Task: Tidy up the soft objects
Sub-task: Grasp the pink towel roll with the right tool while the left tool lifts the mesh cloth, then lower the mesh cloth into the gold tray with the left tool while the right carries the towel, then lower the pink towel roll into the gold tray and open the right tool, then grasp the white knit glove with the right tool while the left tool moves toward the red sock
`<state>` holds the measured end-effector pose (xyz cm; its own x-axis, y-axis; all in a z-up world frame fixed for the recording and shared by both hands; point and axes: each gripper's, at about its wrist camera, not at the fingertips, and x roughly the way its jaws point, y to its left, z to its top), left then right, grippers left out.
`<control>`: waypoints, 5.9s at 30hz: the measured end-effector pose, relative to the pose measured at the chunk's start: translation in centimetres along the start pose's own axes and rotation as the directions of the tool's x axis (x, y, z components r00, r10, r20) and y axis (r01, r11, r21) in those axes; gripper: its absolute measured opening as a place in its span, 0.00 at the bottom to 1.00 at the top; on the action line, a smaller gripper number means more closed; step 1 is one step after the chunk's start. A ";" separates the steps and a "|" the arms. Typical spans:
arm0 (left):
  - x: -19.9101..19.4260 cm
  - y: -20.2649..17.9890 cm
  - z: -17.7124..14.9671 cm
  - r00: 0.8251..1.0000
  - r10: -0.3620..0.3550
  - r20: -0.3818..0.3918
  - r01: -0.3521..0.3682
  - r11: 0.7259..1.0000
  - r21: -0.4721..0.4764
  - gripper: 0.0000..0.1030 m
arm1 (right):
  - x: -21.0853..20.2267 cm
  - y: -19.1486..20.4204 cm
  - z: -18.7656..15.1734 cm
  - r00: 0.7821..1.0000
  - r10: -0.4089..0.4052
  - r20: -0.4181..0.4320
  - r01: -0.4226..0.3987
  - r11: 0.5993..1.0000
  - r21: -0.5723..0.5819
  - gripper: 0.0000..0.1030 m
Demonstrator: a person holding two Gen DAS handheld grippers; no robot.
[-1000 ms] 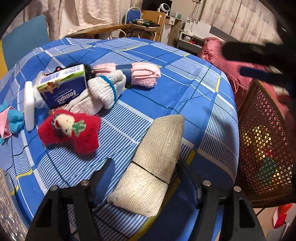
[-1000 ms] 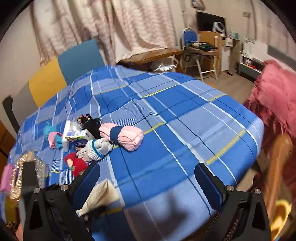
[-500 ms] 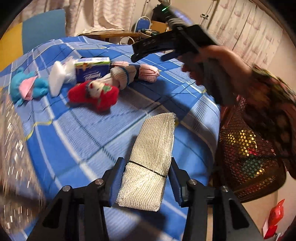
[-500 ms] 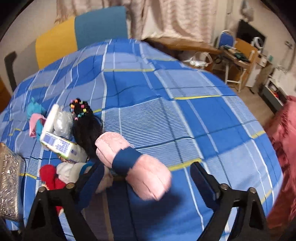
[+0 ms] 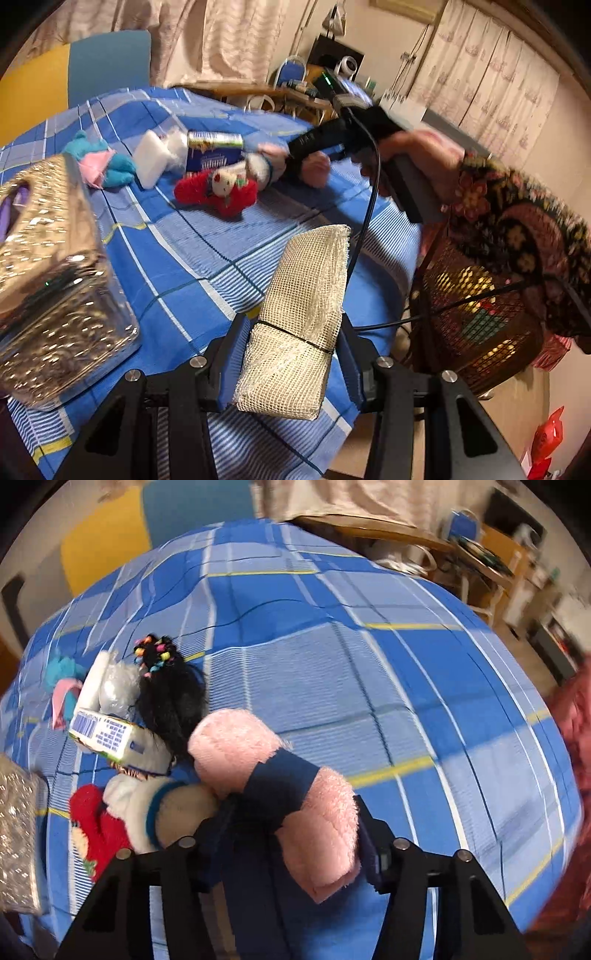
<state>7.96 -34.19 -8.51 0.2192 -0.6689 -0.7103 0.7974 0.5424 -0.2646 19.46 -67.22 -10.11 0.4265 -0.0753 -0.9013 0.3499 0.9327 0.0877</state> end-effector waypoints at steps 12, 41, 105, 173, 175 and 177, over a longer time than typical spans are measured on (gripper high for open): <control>-9.3 2.0 -2.4 0.989 0.007 0.151 0.006 0.996 -0.085 0.45 | -7.6 -2.9 -7.4 0.991 0.080 0.104 -0.107 0.948 0.299 0.54; -22.4 31.2 -11.6 0.843 0.531 -0.084 -0.440 0.593 -0.674 0.46 | -22.4 39.5 -18.4 0.750 0.661 -0.006 -0.631 0.714 -0.303 0.54; -34.4 26.1 -21.5 0.693 0.721 0.018 -0.316 0.326 -0.891 0.54 | -4.9 58.6 -16.1 0.850 0.497 -0.173 -0.519 0.848 -0.111 0.67; -17.2 9.2 -10.1 0.952 0.292 0.089 -0.227 0.872 -0.433 0.63 | -5.2 12.6 -8.6 0.979 0.011 0.205 -0.014 1.000 0.015 0.73; -17.0 9.2 -10.0 0.953 0.290 0.083 -0.227 0.871 -0.436 0.63 | -4.0 12.2 -7.5 0.982 0.026 0.189 -0.033 0.999 0.037 0.72; -16.6 9.1 -9.8 0.954 0.290 0.073 -0.232 0.871 -0.433 0.63 | -3.4 12.6 -7.0 0.984 0.043 0.174 -0.050 0.998 0.033 0.71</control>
<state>6.09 -13.14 -5.52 0.4816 -0.5180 -0.7069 0.3999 0.8476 -0.3487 16.58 -52.77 -8.94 0.5798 -0.0952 -0.8092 0.3559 0.9230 0.1464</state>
